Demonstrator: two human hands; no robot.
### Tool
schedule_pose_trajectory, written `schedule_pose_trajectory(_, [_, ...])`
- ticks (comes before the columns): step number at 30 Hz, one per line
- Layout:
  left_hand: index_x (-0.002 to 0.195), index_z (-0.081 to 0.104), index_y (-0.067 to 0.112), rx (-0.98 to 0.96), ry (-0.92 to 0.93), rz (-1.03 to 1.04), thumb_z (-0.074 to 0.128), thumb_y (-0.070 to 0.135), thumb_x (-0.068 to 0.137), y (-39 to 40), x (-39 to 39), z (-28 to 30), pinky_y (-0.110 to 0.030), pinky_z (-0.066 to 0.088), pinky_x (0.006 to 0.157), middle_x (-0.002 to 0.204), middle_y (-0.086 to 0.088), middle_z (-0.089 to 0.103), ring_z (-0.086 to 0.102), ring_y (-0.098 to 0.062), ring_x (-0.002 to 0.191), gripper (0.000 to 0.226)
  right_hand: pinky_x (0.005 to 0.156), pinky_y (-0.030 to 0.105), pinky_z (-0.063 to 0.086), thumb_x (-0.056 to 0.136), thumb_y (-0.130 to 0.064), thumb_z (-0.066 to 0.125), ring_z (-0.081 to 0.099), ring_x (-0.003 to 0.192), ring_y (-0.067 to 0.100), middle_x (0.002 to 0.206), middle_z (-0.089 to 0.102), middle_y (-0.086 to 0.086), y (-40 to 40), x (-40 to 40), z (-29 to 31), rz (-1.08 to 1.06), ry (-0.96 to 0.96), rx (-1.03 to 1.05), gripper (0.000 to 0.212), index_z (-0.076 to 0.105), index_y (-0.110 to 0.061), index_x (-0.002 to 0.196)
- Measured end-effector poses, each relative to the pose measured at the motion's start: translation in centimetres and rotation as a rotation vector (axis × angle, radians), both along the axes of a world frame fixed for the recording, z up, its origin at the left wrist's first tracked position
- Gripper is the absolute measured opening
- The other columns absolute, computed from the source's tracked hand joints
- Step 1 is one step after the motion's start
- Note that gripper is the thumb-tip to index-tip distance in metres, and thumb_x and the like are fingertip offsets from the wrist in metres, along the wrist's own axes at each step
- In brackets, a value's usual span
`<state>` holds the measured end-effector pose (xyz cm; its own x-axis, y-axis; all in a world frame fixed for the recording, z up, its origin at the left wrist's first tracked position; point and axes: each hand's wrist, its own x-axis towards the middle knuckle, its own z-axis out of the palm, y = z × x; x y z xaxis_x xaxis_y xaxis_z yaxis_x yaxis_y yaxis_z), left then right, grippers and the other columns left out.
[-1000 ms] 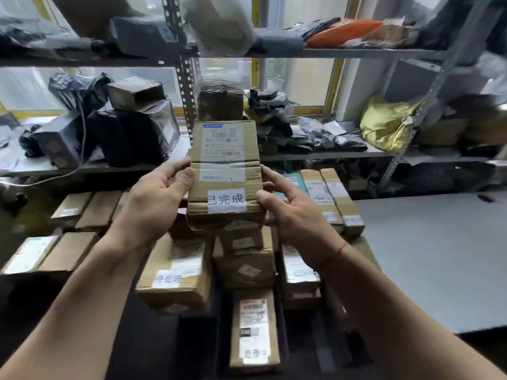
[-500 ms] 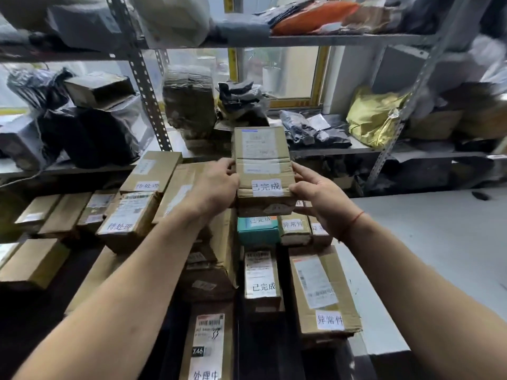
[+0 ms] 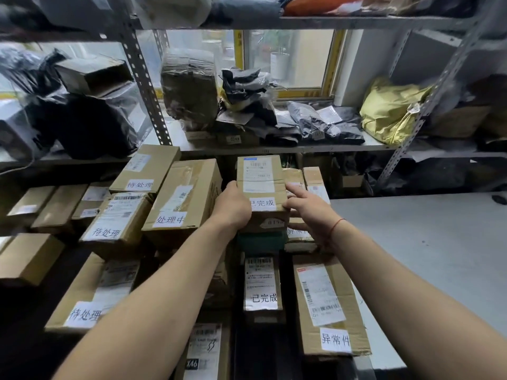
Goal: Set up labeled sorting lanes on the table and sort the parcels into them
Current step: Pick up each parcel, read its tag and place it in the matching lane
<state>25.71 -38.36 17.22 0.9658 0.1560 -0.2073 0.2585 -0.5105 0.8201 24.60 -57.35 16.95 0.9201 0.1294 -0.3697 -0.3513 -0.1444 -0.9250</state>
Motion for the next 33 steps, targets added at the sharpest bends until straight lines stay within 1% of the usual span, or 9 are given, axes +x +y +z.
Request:
schedule_pose_trajectory(4, [0.134, 0.055, 0.031, -0.068, -0.019, -0.035, 0.07, 0.035, 0.102, 0.2, -0.5, -0.9, -0.019, 0.042, 0.065, 0.114, 0.016, 0.064, 0.057, -0.002, 0.091, 0.036, 0.085, 0.037, 0.057, 0.104, -0.011, 0.054, 0.069, 0.113, 0.019, 0.118, 0.076, -0.005, 0.1, -0.1, -0.9, -0.012, 0.026, 0.004, 0.053, 0.051, -0.033, 0.152])
schedule_pose_trajectory(8, [0.132, 0.059, 0.031, -0.11, -0.034, -0.053, 0.067, 0.039, 0.102, 0.5, -0.6, -0.9, -0.023, 0.047, 0.072, 0.118, 0.014, 0.069, 0.064, -0.008, 0.105, 0.032, 0.086, 0.039, 0.056, 0.104, -0.009, 0.054, 0.069, 0.111, 0.019, 0.118, 0.076, -0.004, 0.1, 0.2, -1.3, -0.022, 0.014, 0.011, 0.055, 0.048, -0.031, 0.154])
schedule_pose_trajectory(16, [0.14, 0.054, 0.03, -0.116, -0.039, -0.054, 0.059, 0.036, 0.106, 0.6, -0.9, -0.8, -0.026, 0.048, 0.079, 0.126, 0.01, 0.068, 0.062, -0.012, 0.111, 0.035, 0.079, 0.032, 0.06, 0.103, -0.012, 0.056, 0.073, 0.108, 0.017, 0.118, 0.077, -0.002, 0.5, 0.2, -1.7, -0.038, -0.025, -0.012, 0.055, 0.046, -0.028, 0.154])
schedule_pose_trajectory(21, [0.145, 0.048, 0.029, -0.082, -0.04, -0.06, 0.055, 0.032, 0.109, 0.7, -1.0, -0.6, -0.028, 0.047, 0.085, 0.127, 0.015, 0.062, 0.058, -0.01, 0.117, 0.037, 0.085, 0.034, 0.062, 0.106, -0.016, 0.057, 0.07, 0.114, 0.02, 0.123, 0.073, 0.001, 0.6, -0.2, -1.6, -0.045, -0.053, -0.051, 0.046, 0.048, -0.026, 0.15])
schedule_pose_trajectory(24, [0.146, 0.043, 0.026, 0.024, -0.071, -0.064, 0.045, 0.027, 0.112, 0.9, -1.2, -0.5, -0.036, 0.054, 0.098, 0.135, 0.01, 0.06, 0.058, -0.015, 0.121, 0.034, 0.079, 0.028, 0.057, 0.106, -0.021, 0.058, 0.064, 0.122, 0.021, 0.131, 0.065, -0.001, 0.9, -0.9, -0.8, -0.04, -0.102, -0.165, 0.049, 0.045, -0.023, 0.153])
schedule_pose_trajectory(27, [0.14, 0.051, 0.022, 0.172, -0.18, -0.114, 0.046, 0.03, 0.111, 1.0, -1.8, 0.1, -0.037, 0.056, 0.098, 0.136, -0.001, 0.062, 0.061, -0.02, 0.122, 0.031, 0.073, 0.017, 0.048, 0.106, -0.023, 0.057, 0.056, 0.123, 0.018, 0.134, 0.054, -0.003, 1.2, -1.7, 0.4, -0.051, -0.288, -0.424, 0.048, 0.048, -0.021, 0.153])
schedule_pose_trajectory(30, [0.146, 0.055, 0.014, 0.305, -0.298, -0.17, 0.05, 0.027, 0.11, 1.4, -3.1, 1.4, -0.032, 0.05, 0.104, 0.14, -0.003, 0.061, 0.057, -0.019, 0.129, 0.039, 0.098, 0.032, 0.054, 0.104, -0.024, 0.059, 0.057, 0.126, 0.021, 0.14, 0.056, 0.001, 1.1, -2.3, 1.5, -0.009, -0.513, -0.631, 0.043, 0.055, -0.019, 0.147])
schedule_pose_trajectory(31, [0.148, 0.055, 0.013, 0.333, -0.341, -0.186, 0.052, 0.027, 0.109, 1.6, -3.8, 2.0, -0.032, 0.049, 0.107, 0.141, -0.003, 0.061, 0.057, -0.019, 0.13, 0.041, 0.1, 0.034, 0.053, 0.104, -0.024, 0.059, 0.057, 0.125, 0.021, 0.14, 0.057, 0.001, 1.0, -2.6, 1.8, 0.011, -0.568, -0.678, 0.041, 0.058, -0.019, 0.144])
schedule_pose_trajectory(33, [0.145, 0.06, 0.014, 0.378, -0.41, -0.212, 0.056, 0.025, 0.108, 2.2, -5.2, 3.1, -0.027, 0.048, 0.103, 0.137, -0.002, 0.065, 0.059, -0.018, 0.125, 0.038, 0.095, 0.028, 0.049, 0.102, -0.023, 0.059, 0.059, 0.117, 0.019, 0.132, 0.061, 0.001, 1.0, -3.0, 2.4, 0.043, -0.65, -0.748, 0.035, 0.064, -0.018, 0.137])
